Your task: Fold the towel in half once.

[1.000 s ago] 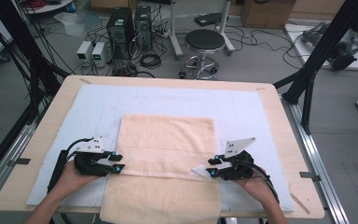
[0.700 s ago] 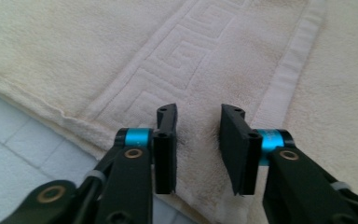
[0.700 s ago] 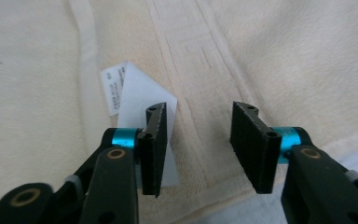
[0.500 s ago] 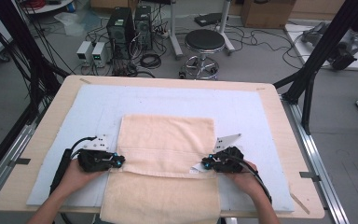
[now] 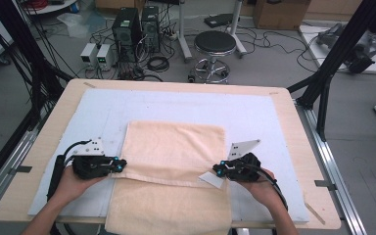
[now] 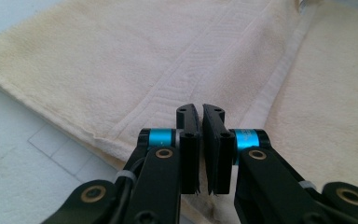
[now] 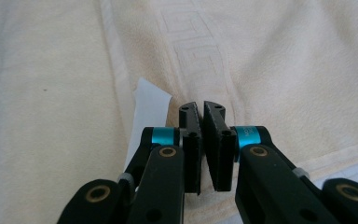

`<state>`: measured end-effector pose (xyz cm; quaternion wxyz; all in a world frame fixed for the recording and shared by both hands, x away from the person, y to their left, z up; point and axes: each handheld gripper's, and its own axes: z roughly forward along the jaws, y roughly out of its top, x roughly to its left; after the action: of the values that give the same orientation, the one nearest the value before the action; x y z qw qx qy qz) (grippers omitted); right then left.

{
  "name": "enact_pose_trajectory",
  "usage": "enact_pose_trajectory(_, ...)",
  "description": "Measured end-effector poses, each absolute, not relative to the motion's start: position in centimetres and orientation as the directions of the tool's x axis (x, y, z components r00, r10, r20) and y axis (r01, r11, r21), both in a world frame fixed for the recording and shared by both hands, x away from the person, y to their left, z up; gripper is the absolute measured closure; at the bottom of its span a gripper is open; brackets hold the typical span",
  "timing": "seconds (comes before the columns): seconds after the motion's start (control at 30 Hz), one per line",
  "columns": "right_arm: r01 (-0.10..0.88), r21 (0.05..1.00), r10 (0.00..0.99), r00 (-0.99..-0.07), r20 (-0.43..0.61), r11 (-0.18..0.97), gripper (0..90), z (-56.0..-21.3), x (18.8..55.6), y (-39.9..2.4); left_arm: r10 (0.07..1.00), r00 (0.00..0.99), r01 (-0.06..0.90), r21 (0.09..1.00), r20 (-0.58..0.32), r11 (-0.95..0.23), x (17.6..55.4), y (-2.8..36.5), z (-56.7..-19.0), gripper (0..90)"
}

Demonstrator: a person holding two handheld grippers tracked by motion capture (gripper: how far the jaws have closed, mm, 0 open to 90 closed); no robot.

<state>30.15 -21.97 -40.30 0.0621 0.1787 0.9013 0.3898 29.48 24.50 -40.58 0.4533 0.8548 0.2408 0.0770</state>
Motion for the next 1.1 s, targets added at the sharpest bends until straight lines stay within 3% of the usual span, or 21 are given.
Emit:
enact_pose_trajectory(0.53, 0.202, 0.757, 0.281, -0.959, 0.025, 0.622, 85.9, -39.1, 23.4, -22.3, 0.413, 0.908, 0.299, 0.805, -0.073, -0.513, 22.4, 24.9, -40.2, 84.6)
enact_pose_trajectory(0.6, 0.213, 0.743, 0.275, -0.961, 0.04, 0.635, 81.2, -39.6, 23.0, -22.3, 0.398, 0.914, 0.293, 0.798, -0.074, -0.526, 22.0, 24.8, -40.6, 81.4)
enact_pose_trajectory(0.7, 0.247, 0.752, 0.287, -0.954, 0.08, 0.612, 69.6, -40.1, 23.6, -22.6, 0.424, 0.903, 0.303, 0.8, -0.068, -0.517, 22.6, 24.8, -40.5, 64.9)
enact_pose_trajectory(0.87, 0.276, 0.748, 0.354, -0.934, 0.059, 0.604, 62.4, -39.8, 26.3, -22.7, 0.471, 0.881, 0.294, 0.822, -0.035, -0.488, 25.1, 24.6, -39.9, 59.1)
enact_pose_trajectory(1.1, 0.287, 0.723, 0.352, -0.934, 0.065, 0.628, 57.9, -41.0, 29.3, -21.3, 0.455, 0.889, 0.307, 0.797, -0.046, -0.521, 27.6, 22.8, -41.3, 52.3)
